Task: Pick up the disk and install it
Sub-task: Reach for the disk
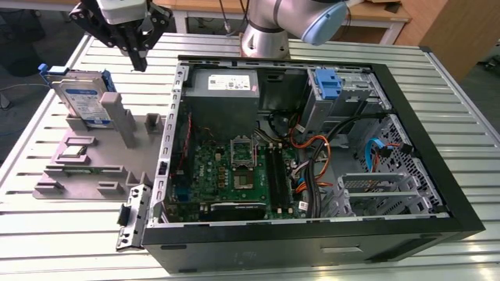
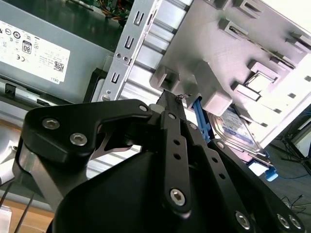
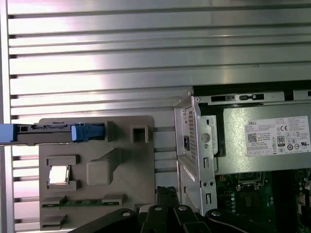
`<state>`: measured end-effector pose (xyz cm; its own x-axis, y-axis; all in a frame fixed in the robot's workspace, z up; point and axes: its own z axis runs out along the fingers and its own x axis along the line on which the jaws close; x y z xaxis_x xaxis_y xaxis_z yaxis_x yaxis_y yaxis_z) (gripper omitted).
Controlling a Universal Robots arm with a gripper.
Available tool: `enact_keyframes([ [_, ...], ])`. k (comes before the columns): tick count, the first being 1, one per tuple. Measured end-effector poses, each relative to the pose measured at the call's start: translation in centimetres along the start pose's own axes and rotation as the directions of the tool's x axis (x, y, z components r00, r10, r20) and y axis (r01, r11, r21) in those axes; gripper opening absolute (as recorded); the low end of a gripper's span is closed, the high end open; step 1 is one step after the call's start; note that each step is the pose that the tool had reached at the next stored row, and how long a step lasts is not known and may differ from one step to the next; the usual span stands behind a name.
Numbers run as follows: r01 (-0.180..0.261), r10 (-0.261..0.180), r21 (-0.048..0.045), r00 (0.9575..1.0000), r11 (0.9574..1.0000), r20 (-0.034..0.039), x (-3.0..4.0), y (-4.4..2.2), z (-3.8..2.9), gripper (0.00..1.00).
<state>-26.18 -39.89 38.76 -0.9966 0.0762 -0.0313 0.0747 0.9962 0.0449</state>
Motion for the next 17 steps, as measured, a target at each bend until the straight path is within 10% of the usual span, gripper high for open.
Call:
enact_keyframes([
  [3, 0.0, 0.0, 0.0001, 1.0, 1.0, -0.0001, 0.05, 0.0, 0.0, 0.1],
  [5, 0.0, 0.0, 0.0001, 1.0, 1.0, -0.0001, 2.25, -0.17, -0.08, 0.1],
  [17, 0.0, 0.0, 0.0001, 1.0, 1.0, 0.0002, 2.68, -0.15, -0.05, 0.1],
])
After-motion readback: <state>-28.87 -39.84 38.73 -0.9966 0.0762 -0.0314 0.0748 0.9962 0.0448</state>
